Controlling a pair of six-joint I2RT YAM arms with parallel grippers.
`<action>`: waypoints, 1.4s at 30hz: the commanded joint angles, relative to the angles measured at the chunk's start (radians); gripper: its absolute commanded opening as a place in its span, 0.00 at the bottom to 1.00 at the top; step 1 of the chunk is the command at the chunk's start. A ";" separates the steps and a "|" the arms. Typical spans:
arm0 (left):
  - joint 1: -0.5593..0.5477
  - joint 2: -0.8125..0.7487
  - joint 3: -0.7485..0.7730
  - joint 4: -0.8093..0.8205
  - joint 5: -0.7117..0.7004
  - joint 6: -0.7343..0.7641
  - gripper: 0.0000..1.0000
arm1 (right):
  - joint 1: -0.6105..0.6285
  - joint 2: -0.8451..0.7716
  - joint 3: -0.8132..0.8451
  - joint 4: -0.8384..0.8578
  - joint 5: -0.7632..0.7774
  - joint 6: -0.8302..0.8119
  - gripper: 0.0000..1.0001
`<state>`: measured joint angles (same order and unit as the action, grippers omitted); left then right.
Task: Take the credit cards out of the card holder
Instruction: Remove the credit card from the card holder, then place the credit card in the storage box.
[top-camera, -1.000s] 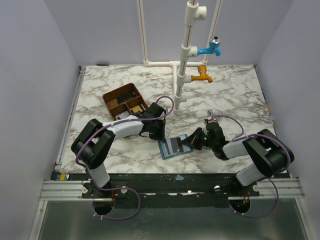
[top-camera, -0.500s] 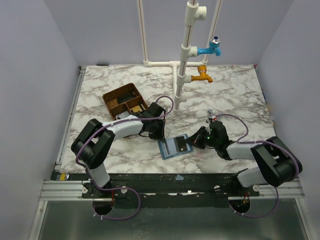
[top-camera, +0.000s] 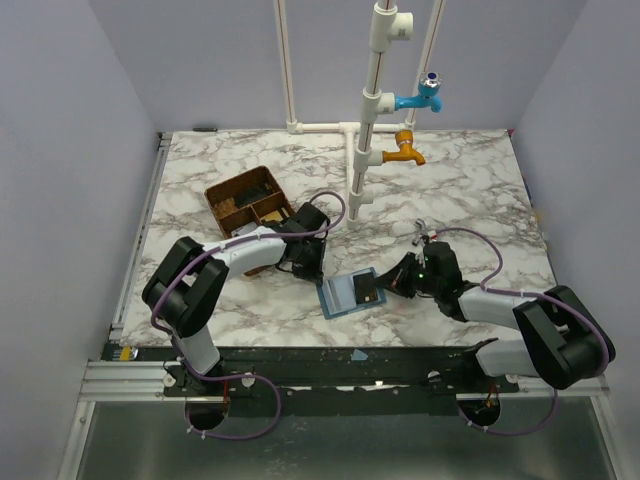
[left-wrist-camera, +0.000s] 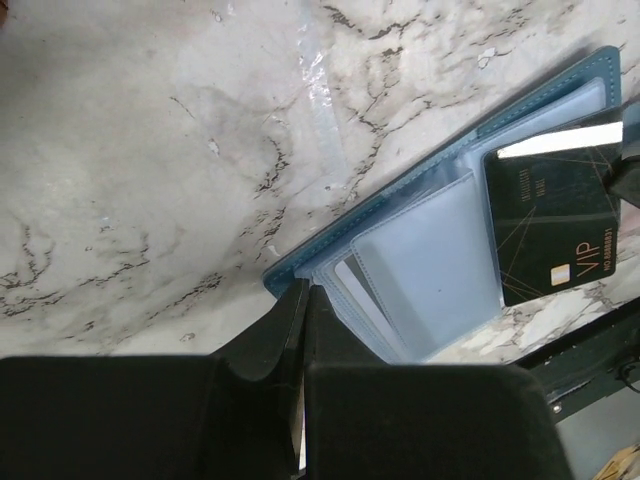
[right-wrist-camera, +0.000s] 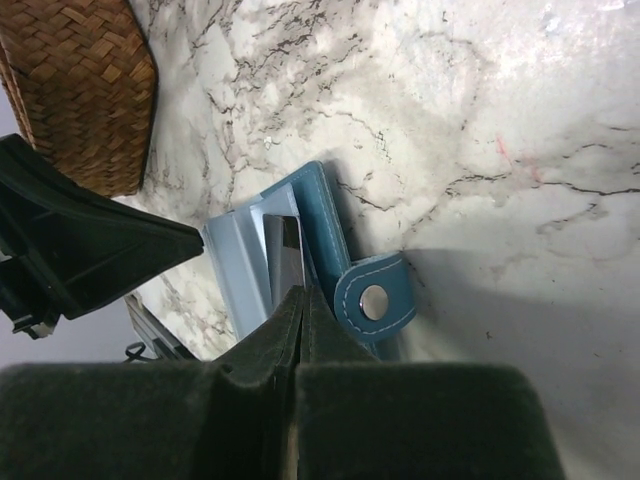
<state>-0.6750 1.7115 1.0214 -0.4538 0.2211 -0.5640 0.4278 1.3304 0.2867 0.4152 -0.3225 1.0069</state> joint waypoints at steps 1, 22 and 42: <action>0.003 -0.027 0.060 -0.048 -0.024 0.018 0.00 | -0.006 -0.021 0.018 -0.044 0.008 -0.019 0.01; 0.034 -0.168 0.047 0.032 0.183 -0.070 0.74 | -0.007 -0.132 0.117 -0.111 -0.054 0.057 0.01; 0.084 -0.238 -0.119 0.380 0.498 -0.298 0.74 | -0.006 -0.131 0.121 0.138 -0.246 0.284 0.01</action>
<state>-0.5983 1.5105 0.9253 -0.1680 0.6353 -0.8062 0.4252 1.1965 0.3912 0.4370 -0.4942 1.2190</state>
